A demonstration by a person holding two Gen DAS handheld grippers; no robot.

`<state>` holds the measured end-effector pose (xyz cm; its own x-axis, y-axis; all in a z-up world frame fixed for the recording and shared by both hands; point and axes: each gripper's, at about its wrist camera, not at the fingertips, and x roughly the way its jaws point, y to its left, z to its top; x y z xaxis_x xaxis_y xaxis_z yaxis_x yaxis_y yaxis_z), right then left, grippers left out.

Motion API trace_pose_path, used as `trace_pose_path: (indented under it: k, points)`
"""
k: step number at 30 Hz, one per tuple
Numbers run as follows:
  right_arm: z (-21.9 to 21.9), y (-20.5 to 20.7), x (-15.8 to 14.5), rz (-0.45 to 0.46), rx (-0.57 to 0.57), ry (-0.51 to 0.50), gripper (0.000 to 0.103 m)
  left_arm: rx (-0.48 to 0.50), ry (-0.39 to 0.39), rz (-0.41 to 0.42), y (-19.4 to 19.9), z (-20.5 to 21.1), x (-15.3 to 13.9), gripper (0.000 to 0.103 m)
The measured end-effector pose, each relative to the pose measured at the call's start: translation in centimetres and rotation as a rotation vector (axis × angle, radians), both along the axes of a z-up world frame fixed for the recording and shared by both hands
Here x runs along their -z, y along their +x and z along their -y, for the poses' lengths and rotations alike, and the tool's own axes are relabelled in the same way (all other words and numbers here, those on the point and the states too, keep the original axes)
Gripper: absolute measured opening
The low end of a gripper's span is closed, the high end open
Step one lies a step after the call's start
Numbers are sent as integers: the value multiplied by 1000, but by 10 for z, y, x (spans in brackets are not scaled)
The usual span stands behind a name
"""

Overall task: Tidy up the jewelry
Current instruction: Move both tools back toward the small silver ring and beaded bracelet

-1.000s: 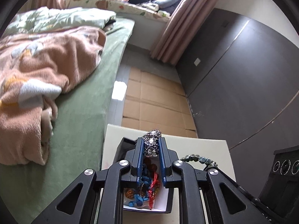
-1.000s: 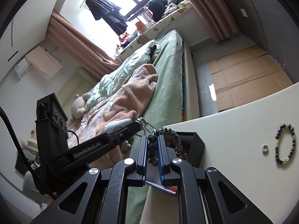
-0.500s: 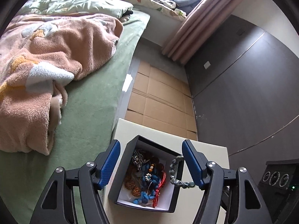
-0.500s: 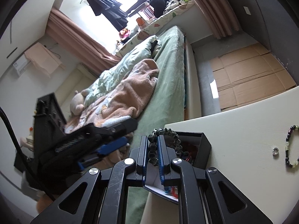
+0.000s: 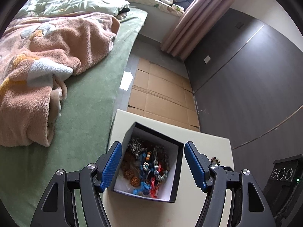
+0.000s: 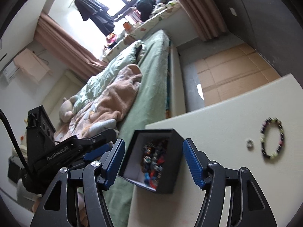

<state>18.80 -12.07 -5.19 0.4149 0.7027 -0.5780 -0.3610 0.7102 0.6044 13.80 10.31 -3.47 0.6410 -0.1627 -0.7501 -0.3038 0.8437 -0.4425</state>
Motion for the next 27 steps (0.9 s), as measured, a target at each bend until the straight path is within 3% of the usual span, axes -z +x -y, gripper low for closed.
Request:
trace_pose_path:
  k: [5,8,13,15,17,27]
  points:
    - [26,-1,5,-32,83,-64,64,41,15,8,-5,17,-1,71]
    - [46,-1,6,-53,117,-60,64,70,40,16,-6,33,-3,84]
    - [73,-2,3,-71,174,-81,65,113,68,28,-7,58,-5,94]
    - [83,-4,1,-69,191,-99,75,127,82,37,-7,68,-5,97]
    - [96,-6,1,-68,211,-97,99,144,97,40,-7,79,-4,99]
    - [146,-9,-1,-77,291,-112,103,236,156,51,0,133,3,101]
